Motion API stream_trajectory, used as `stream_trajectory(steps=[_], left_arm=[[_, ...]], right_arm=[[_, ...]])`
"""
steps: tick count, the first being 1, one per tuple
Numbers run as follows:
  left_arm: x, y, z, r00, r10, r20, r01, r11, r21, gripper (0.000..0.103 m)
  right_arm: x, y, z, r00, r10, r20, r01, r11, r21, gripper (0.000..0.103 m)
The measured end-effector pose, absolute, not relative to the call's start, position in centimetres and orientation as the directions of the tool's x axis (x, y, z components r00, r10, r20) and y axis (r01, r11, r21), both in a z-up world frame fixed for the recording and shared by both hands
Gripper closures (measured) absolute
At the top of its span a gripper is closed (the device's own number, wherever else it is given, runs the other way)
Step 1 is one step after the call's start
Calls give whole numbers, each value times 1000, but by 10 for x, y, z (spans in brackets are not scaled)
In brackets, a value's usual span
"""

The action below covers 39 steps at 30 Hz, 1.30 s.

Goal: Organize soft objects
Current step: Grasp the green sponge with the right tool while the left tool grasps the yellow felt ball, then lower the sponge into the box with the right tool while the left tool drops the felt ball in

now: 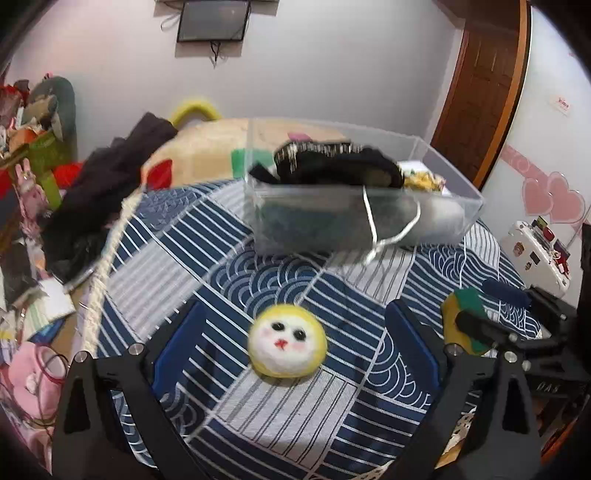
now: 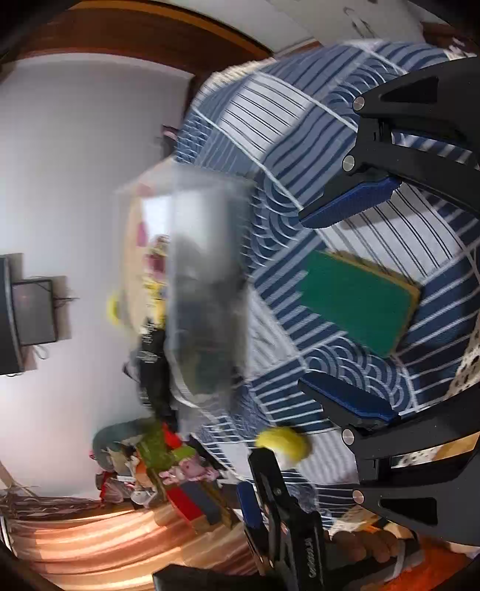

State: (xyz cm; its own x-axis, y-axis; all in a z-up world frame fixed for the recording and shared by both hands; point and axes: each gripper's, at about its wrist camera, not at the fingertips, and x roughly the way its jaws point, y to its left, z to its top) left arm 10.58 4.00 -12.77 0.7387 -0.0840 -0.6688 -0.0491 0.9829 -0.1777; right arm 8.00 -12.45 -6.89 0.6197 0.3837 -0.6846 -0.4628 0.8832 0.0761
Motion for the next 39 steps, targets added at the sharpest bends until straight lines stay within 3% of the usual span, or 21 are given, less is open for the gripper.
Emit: stream_trajectory(steps=[4,7,8,10,15,27,39], left_arm=[[107,36,-140,725,-70,-685,-60,985,-164,4],[110,38,-148,708,-75,-702,-65,983,-171,14],[111,39,-150,701,-75,-709,-69,983,-172,18],[112,41,-154,693,-71,-718,-84,980,-178,23],[113,45,-158,684,-100,-723,-75,976,-206,56],[98,39,-130,753,-77,-653,-52,983,-177,57],[94,39,-72,845,-79,-529,-21,983,-181,57]], right_arm=[[78,-125,-85,569,388,-725,-464,879,106,27],[75,-128,-93,550,383,-743,-461,880,113,43],[74,-129,-94,549,383,-743,-460,881,115,54],[72,-131,-91,559,381,-736,-461,881,105,55],[72,-135,-87,558,407,-723,-472,872,127,60],[72,-135,-69,608,410,-680,-472,875,106,60],[86,-142,-20,728,410,-550,-464,885,45,60]])
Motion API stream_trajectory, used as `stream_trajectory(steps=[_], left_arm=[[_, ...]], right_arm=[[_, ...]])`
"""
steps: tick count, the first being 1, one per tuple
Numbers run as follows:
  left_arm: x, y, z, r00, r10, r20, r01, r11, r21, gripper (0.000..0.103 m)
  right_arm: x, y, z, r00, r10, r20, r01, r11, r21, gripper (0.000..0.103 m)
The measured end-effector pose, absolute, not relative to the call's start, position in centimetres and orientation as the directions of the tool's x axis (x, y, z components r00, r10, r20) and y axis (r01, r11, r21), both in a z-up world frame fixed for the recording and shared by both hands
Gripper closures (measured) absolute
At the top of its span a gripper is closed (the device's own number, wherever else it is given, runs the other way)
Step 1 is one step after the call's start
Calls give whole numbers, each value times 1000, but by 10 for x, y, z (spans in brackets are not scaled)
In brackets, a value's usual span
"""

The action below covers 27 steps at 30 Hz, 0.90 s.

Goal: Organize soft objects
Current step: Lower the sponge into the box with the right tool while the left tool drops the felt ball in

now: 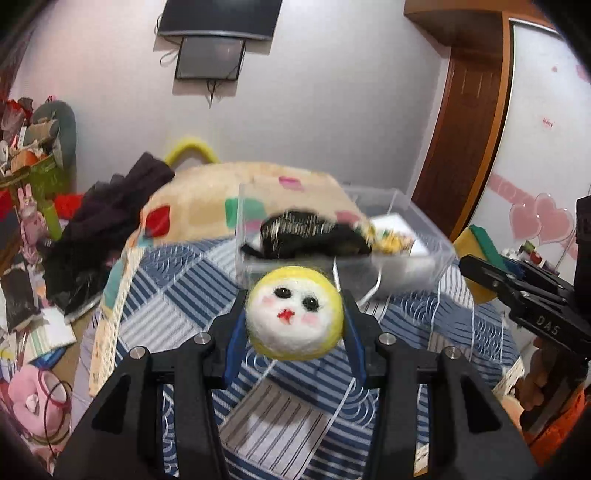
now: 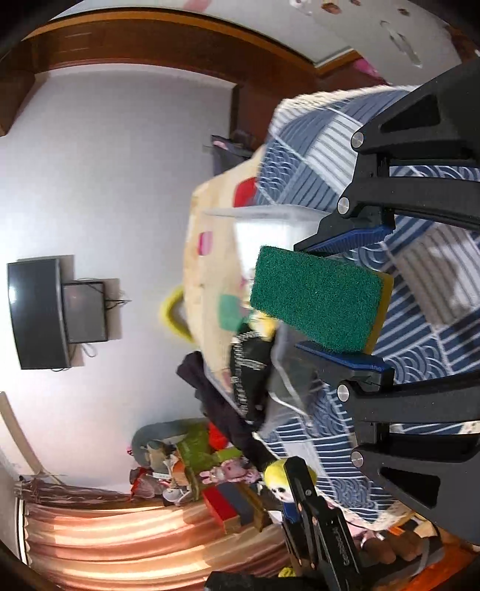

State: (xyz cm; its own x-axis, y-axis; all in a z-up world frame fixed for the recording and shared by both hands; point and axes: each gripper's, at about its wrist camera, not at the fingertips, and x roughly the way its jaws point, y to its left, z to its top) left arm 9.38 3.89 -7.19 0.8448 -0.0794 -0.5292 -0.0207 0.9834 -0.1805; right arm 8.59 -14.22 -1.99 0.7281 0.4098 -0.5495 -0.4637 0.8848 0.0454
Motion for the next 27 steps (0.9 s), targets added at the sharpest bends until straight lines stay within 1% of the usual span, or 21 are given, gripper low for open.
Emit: stream_trajectory(steps=[7,11,14,18,23,27], left_arm=[[112,38,-39,883,-89,-461,4,983,-183,57],[127,34,-30,893,-60,-447,0,991,-134,57],[140,35,-30,890,-53,-453,-5,992,-125,57],[161,43,-36,880,-69,-470,-7,987,-159,57],[190,50,-52,853,-67,-517,-30,984,-177,57],[207,50,-68,828,-66,-557,-40,984,-176,57]], right_arm=[[95,-132,2,774,402,-489,-467,884,-14,60],[103,-125,7,787,404,-466,-471,882,-31,60],[114,-118,5,789,399,-467,-472,880,-45,60],[131,-109,0,770,416,-485,-480,877,-11,60],[144,-94,-7,743,435,-508,-501,866,9,60],[154,-83,-17,712,442,-546,-517,856,19,60]])
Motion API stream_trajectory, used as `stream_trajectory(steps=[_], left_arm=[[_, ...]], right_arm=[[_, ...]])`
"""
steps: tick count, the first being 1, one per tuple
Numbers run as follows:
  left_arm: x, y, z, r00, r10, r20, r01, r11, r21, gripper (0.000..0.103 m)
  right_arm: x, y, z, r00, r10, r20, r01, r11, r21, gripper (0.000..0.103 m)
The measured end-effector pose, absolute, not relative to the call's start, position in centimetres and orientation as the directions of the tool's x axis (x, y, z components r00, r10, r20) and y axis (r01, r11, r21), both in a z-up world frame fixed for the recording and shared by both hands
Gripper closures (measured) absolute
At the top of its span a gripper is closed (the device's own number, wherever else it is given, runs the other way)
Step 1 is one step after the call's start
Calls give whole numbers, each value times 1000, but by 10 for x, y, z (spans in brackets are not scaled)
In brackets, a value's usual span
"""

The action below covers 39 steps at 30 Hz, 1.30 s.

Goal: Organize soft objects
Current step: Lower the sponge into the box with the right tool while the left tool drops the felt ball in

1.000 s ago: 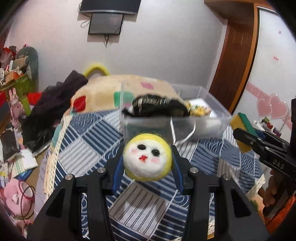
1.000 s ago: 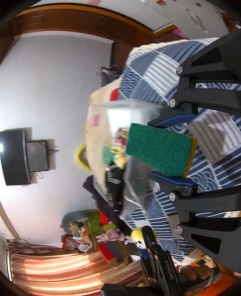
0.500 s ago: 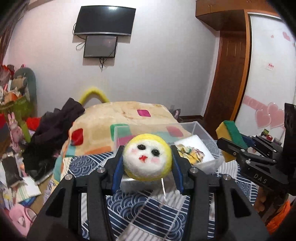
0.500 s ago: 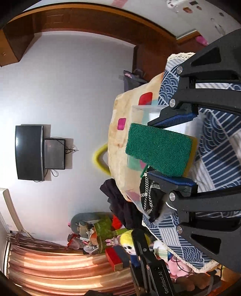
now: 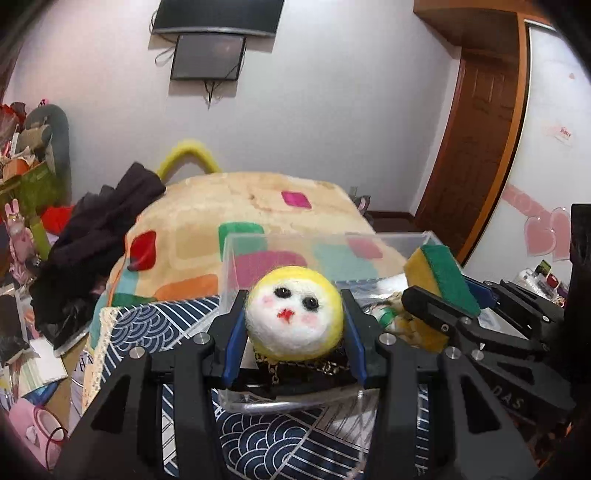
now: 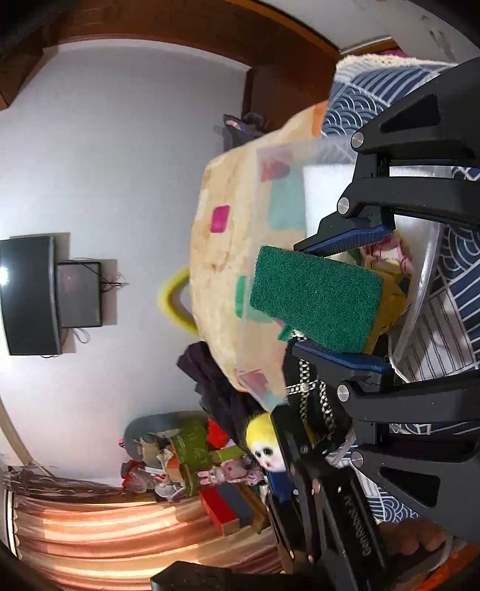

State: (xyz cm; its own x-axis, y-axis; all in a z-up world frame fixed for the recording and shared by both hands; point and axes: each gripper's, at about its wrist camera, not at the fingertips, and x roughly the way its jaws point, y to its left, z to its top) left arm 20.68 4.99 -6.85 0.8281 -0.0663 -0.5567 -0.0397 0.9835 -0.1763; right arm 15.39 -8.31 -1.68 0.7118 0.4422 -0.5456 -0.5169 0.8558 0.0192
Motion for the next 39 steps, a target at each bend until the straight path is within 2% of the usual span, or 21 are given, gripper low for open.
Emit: stream_trajectory(steps=[7,10,18,24,27,31,36,39], left_arm=[[223,50,-99,775,-94,-625,-39,980,-196,57],[220,50,-99,779,-95,-620,-38,979,-198,57],[205,47,-87,797,-57,-601,-57,984,-168,42],[184,50,-66,832,-58,-552,-46,984,-172,42],[171,50,-52,855,-53,-516,-43,984,-172,39],[149,52,-34,887,-51,-459,-36,983,-179,36],[118,47,-16,921,-46,-387,-25,984,-178,34],[97,40,-7,937,-43,-347,-12,988,-157,34]], right_arm=[[167,-75,-42,656,417,-629,-528,849,13,60],[169,-77,-48,635,415,-652,-531,847,22,59],[168,-79,-38,645,404,-649,-528,849,4,50],[163,-88,-23,664,428,-613,-529,848,19,49],[155,-92,-9,685,439,-582,-528,849,18,40],[139,-102,11,724,458,-516,-524,852,21,39],[118,-113,30,751,488,-446,-529,848,35,30],[103,-119,35,769,496,-403,-526,850,43,29]])
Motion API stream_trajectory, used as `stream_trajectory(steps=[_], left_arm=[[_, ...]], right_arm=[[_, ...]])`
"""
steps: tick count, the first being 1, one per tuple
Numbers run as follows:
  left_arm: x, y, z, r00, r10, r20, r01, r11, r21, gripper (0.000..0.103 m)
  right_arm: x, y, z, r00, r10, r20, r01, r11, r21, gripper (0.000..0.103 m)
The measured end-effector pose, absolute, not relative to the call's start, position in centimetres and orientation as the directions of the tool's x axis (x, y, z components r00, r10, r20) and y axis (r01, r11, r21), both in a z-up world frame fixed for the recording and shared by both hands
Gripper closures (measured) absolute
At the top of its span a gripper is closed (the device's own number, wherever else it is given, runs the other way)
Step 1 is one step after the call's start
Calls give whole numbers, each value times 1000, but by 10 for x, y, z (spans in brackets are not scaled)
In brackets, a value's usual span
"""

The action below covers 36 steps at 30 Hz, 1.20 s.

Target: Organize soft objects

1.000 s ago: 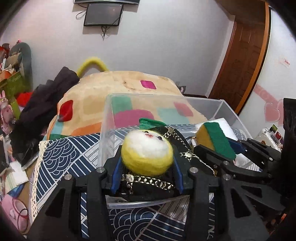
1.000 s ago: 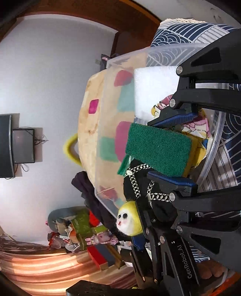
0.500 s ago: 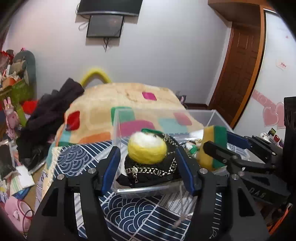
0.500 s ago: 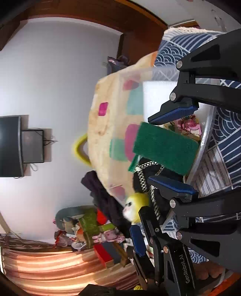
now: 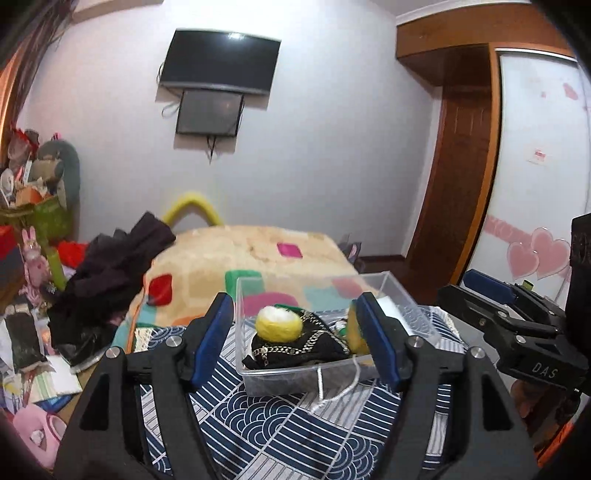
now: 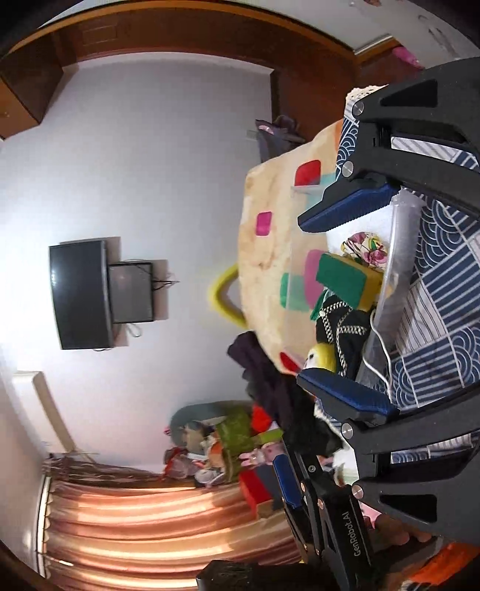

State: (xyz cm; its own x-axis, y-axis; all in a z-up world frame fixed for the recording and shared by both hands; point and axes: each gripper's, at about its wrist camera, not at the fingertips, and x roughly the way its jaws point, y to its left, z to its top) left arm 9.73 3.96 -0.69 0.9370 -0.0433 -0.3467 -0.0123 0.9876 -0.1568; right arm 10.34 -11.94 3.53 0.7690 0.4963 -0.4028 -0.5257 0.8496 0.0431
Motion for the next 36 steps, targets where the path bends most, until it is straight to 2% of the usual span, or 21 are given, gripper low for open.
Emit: stream_trajectory(steps=[3,9,20,36], left_arm=[[78,33,0,950,-44,-310,-1,990,-142,28],[56,21,4,957,-37,-286,3,993,-117,26],[45,12,4,963,-25,-269,-2,995,-99,14],[44,14,1,961,-15,-277,-16,994,-109,10]], right_arm=[[91,-125,39,776,509,-372,-529,847,56,26],[72,-132,48,798,508,-324,-525,850,39,18],[56,-135,45,818,494,-293,-509,860,31,18],[50,-142,43,818,493,-296,-506,862,38,18]])
